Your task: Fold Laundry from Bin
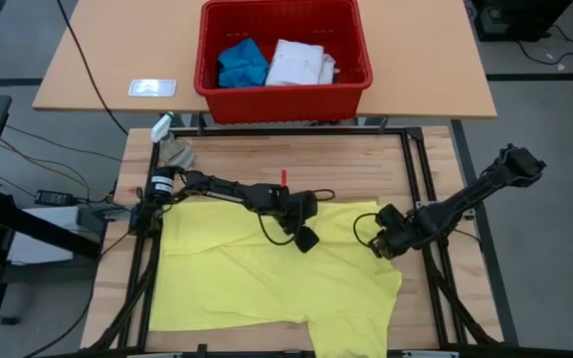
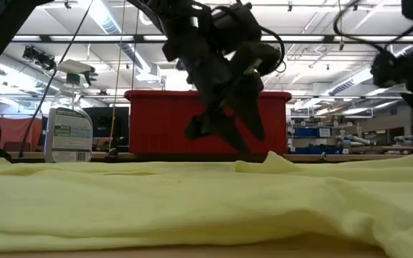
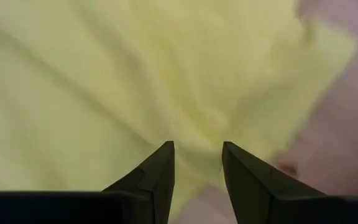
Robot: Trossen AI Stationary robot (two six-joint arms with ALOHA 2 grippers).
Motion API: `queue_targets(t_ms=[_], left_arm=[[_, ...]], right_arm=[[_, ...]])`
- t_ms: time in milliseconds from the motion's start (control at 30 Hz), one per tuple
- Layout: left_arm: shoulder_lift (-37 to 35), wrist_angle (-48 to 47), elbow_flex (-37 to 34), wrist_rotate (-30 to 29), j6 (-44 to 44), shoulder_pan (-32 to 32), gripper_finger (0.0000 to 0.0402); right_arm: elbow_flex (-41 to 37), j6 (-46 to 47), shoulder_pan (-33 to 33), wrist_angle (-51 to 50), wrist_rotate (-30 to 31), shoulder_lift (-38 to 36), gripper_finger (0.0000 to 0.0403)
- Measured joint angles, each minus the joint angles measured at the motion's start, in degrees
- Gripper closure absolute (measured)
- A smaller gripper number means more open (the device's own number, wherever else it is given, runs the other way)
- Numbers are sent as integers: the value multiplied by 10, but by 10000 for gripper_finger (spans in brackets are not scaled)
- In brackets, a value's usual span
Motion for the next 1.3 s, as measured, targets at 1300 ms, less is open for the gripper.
queue_targets(t_ms=[1300], left_arm=[[37,-354,1,18,34,-38,230]], right_arm=[[-39,-386,-387,262,-68,150,341]])
